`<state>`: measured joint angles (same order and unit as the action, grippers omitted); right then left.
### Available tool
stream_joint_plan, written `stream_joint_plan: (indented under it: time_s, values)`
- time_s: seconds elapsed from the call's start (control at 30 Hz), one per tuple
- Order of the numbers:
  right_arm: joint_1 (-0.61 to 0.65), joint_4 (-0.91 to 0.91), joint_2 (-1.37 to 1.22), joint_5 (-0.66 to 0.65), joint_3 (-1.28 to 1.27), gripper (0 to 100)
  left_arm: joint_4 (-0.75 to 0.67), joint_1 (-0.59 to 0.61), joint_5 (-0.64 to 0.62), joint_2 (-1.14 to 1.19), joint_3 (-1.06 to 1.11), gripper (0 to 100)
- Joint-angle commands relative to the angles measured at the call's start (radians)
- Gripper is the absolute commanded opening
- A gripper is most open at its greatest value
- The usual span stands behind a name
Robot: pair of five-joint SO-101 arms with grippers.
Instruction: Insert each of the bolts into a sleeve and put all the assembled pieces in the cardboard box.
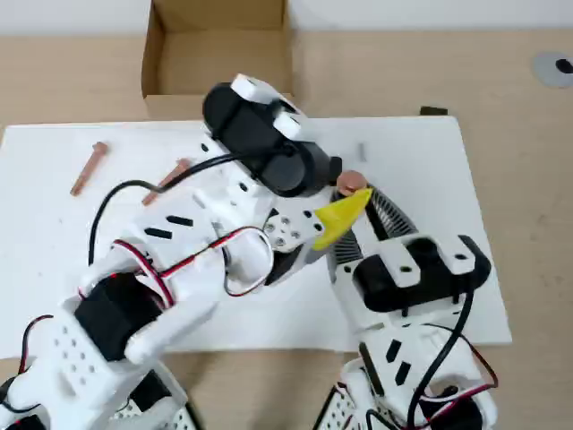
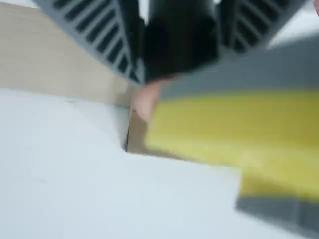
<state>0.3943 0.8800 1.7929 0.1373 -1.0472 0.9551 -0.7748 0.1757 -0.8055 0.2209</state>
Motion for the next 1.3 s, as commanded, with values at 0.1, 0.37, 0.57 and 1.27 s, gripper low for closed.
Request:
stream_joint_plan:
  time_s: [0.1, 0.37, 0.57, 1.27]
  values:
    - [0.004, -0.104, -0.008, -0.025, -0.041, 0.9, 0.002, 0.048, -0.049, -0.01, -0.193, 18]
    - [-0.03, -0.459, -0.318, -0.104, -0.044, 0.9, 0.204, 0.262, -0.043, -0.01, -0.301, 15]
    - [-0.028, -0.565, -0.753, -0.041, 0.271, 0.9, 0.454, 0.491, -0.043, -0.012, -0.295, 7]
    - [-0.033, -0.557, -2.241, -0.037, 1.672, 0.9, 0.334, 0.936, 0.005, -0.01, 0.311, 1]
